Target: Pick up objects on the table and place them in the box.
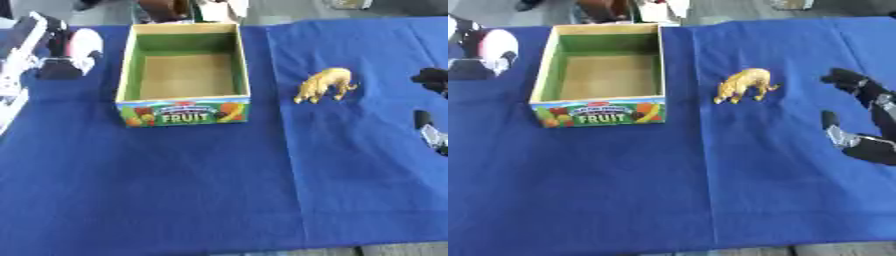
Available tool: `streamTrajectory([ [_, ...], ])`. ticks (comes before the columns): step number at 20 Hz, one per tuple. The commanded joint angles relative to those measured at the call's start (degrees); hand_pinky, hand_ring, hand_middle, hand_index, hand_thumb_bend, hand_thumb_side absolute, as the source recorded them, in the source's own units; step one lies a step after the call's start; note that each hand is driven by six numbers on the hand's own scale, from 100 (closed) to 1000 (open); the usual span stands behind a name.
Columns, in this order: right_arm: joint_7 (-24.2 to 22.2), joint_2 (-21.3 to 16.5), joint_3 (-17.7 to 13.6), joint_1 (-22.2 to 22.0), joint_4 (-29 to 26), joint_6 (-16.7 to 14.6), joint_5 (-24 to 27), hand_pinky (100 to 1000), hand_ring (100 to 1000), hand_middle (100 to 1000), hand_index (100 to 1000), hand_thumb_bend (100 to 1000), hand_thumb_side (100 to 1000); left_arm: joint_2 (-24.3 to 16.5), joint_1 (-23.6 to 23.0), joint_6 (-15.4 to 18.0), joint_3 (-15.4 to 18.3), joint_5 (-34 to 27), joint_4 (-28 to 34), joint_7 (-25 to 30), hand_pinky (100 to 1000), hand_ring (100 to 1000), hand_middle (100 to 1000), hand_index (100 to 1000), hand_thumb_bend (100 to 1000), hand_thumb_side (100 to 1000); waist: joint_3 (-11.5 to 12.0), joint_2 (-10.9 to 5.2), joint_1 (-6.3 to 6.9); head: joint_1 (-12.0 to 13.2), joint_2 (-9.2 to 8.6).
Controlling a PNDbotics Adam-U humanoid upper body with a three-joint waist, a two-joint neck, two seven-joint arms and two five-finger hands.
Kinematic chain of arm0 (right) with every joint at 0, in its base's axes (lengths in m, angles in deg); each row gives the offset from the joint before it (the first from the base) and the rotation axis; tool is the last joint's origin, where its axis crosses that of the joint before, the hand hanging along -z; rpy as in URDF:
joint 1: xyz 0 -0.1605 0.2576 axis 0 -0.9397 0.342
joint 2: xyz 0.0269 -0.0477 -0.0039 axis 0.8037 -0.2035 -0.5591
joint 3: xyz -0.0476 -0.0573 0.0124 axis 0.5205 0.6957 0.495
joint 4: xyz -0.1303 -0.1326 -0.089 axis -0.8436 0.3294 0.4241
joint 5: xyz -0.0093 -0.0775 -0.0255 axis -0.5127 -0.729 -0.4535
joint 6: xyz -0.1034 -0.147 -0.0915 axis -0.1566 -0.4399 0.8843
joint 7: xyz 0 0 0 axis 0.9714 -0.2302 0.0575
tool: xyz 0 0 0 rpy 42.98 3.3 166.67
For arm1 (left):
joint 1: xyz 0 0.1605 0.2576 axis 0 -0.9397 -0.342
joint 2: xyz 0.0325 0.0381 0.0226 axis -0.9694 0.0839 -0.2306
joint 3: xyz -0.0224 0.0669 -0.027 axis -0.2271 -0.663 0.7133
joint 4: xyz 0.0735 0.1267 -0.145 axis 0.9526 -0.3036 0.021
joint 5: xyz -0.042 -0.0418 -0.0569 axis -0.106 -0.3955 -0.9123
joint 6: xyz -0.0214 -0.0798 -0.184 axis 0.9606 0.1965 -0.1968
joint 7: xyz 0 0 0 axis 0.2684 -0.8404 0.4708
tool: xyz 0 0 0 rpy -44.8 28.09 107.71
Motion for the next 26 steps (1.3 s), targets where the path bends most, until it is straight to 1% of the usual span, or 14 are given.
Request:
streamTrajectory([
  [1, -0.45, -0.92, 0.04, 0.94, -0.5, -0.2, -0.09, 953, 1000, 831, 958, 100, 192, -1.66, 3.3, 0.37, -1.31, 0.02, 2.33, 1.81, 483, 259, 236, 429, 385, 174, -0.26, -1.17, -0.01, 0.41, -0.74],
  [6, -0.92, -0.6, 0.41, 1.24, -0.51, -0.33, 0.06, 953, 1000, 830, 954, 100, 195, 1.04, 6.95, 1.47, -4.46, 2.98, 0.14, 5.37, 491, 272, 250, 441, 399, 185, -1.21, -0.93, 0.11, 1.05, -1.58],
  [10, -1.26, -0.33, 0.6, 1.47, -0.58, -0.31, 0.19, 953, 1000, 830, 953, 100, 196, 3.33, 8.3, 2.94, -6.5, 5.81, -3.0, 8.09, 500, 293, 277, 467, 422, 198, -1.97, -0.71, 0.23, 1.38, -1.97],
  [12, -1.38, -0.22, 0.65, 1.56, -0.63, -0.3, 0.25, 952, 1000, 829, 953, 100, 198, 4.42, 8.42, 3.56, -7.1, 6.9, -4.66, 9.15, 506, 314, 320, 504, 445, 208, -2.22, -0.57, 0.26, 1.41, -2.2],
  [14, -1.45, -0.15, 0.63, 1.55, -0.65, -0.26, 0.28, 953, 1000, 829, 953, 100, 198, 5.24, 8.18, 4.18, -7.45, 7.38, -5.69, 9.7, 519, 357, 395, 571, 490, 220, -2.35, -0.47, 0.28, 1.39, -2.4],
  [16, -1.46, -0.16, 0.59, 1.53, -0.66, -0.23, 0.27, 953, 1000, 829, 953, 100, 199, 5.72, 7.79, 4.59, -7.58, 7.42, -6.17, 10.04, 529, 387, 448, 628, 503, 226, -2.36, -0.4, 0.29, 1.34, -2.56],
  [17, -1.44, -0.15, 0.55, 1.52, -0.66, -0.21, 0.28, 952, 1000, 829, 953, 100, 200, 6.02, 7.48, 4.7, -7.6, 7.17, -6.33, 10.23, 539, 410, 477, 655, 529, 228, -2.3, -0.36, 0.3, 1.24, -2.67],
  [19, -1.46, -0.11, 0.54, 1.57, -0.7, -0.18, 0.29, 953, 1000, 829, 954, 100, 200, 6.25, 6.9, 4.95, -7.64, 6.43, -6.22, 10.78, 561, 444, 518, 687, 613, 230, -2.2, -0.31, 0.3, 1.08, -2.86],
  [22, -1.42, -0.19, 0.46, 1.62, -0.71, -0.15, 0.28, 952, 1000, 829, 954, 100, 198, 5.91, 5.98, 5.44, -7.17, 4.79, -4.44, 11.41, 593, 478, 574, 712, 801, 171, -2.02, -0.24, 0.29, 0.92, -3.02],
  [23, -1.36, -0.26, 0.42, 1.64, -0.7, -0.15, 0.26, 952, 1000, 829, 953, 100, 196, 5.67, 5.6, 5.55, -6.86, 4.14, -3.54, 11.5, 610, 496, 596, 722, 826, 150, -1.95, -0.22, 0.3, 0.83, -3.05],
  [24, -1.3, -0.31, 0.38, 1.67, -0.7, -0.16, 0.24, 952, 1000, 827, 953, 100, 196, 5.43, 5.23, 5.53, -6.57, 3.58, -2.71, 11.63, 620, 508, 611, 729, 821, 134, -1.89, -0.2, 0.3, 0.76, -3.06],
  [26, -1.15, -0.4, 0.29, 1.79, -0.69, -0.16, 0.24, 952, 1000, 827, 953, 100, 195, 5.06, 4.43, 5.25, -5.91, 2.55, -1.27, 11.64, 637, 525, 635, 741, 822, 154, -1.76, -0.18, 0.3, 0.6, -3.1],
])
